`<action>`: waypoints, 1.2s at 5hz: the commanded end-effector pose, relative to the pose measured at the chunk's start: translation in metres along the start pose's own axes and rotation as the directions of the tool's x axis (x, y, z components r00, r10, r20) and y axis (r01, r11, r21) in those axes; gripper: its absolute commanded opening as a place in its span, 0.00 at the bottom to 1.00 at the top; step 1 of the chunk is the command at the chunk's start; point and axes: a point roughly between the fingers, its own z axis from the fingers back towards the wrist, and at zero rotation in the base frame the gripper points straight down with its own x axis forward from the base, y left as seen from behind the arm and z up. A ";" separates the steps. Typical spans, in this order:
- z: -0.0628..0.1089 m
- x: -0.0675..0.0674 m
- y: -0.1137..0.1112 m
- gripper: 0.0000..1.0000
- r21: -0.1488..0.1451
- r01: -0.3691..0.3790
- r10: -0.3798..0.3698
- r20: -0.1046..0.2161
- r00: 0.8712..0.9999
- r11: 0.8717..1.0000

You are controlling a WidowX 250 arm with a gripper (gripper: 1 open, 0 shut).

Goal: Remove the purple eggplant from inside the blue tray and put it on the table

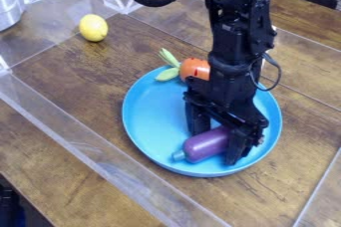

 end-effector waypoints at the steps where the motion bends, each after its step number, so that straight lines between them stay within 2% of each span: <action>1: 0.015 0.011 0.007 1.00 -0.005 -0.013 0.013 0.059 0.998 1.000; 6: 0.012 0.016 0.008 1.00 -0.025 -0.044 0.045 0.050 0.998 0.999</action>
